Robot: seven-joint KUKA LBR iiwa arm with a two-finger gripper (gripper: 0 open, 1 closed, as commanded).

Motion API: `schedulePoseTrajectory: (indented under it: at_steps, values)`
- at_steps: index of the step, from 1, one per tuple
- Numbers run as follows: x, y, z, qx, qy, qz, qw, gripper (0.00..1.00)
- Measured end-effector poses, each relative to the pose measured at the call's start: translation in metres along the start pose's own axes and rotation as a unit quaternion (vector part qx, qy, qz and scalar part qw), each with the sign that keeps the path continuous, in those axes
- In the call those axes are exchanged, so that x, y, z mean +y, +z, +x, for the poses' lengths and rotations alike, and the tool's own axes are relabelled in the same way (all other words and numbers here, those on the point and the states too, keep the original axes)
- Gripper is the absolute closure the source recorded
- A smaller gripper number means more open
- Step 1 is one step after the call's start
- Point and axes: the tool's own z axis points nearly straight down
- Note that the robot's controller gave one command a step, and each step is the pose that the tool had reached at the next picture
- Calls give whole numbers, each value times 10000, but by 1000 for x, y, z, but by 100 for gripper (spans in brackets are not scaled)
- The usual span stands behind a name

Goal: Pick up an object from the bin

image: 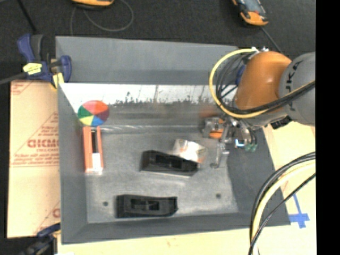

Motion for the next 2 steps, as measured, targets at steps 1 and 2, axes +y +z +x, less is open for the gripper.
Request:
schedulePoseTrajectory:
  at_steps: [1, 2]
  values:
    - [0, -5, -2, -38, -8, 5, 10000, 0]
    - [44, 31, -20, -56, 26, 32, 10000, 0]
